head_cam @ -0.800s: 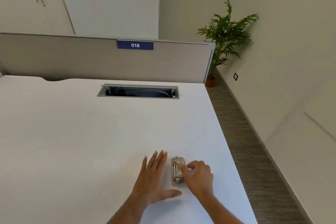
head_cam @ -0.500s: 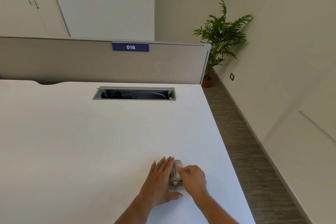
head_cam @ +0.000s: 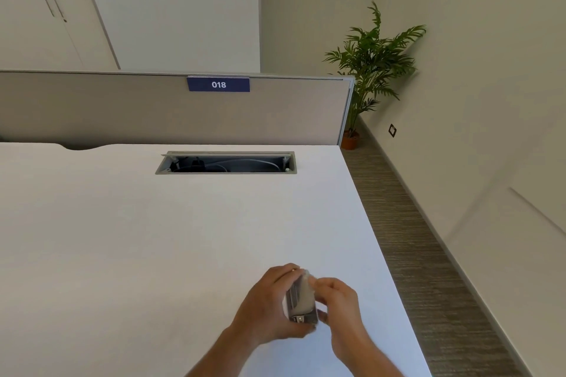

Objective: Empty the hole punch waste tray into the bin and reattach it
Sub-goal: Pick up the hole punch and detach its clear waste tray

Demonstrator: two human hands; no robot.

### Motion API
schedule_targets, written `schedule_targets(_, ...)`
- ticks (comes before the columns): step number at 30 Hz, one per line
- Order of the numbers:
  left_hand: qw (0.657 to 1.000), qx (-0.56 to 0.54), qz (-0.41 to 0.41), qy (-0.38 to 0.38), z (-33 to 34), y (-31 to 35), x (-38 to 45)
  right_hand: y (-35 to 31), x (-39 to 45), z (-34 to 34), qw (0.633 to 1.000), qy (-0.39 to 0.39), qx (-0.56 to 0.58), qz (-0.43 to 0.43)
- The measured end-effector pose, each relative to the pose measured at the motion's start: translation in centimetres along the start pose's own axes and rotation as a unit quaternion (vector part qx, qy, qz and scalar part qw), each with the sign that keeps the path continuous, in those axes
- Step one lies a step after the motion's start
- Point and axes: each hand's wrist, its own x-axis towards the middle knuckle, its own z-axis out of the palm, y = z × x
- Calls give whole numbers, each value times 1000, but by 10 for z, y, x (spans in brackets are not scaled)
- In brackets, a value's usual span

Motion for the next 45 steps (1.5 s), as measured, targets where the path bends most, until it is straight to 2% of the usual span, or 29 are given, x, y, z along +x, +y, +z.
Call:
schedule_targets(3, 999, 3, 36, 28, -7, 10, 1, -10, 0, -4, 990, -32, 119, 75)
schedule_targets(6, 997, -15, 61, 40, -13, 22, 2, -15, 3, -4, 970, -70, 179, 146)
schedule_targets(9, 997, -27, 59, 31, -18, 30, 2, -15, 6, -1, 962, -94, 198, 164)
schedule_targets(26, 995, -27, 85, 54, -32, 37, 7, -28, 0, 7, 950, -90, 248, 169)
schedule_targets(31, 994, -22, 80, 72, -37, 40, 10, -34, -5, 8, 946, -109, 255, 165)
schedule_targets(39, 990, -9, 26, 139, -56, 44, 24, -20, -21, 9, 942, -142, 291, 89)
schedule_targets(45, 990, -11, 31, 136, -60, 48, 23, -16, -27, 11, 938, -125, 314, 74)
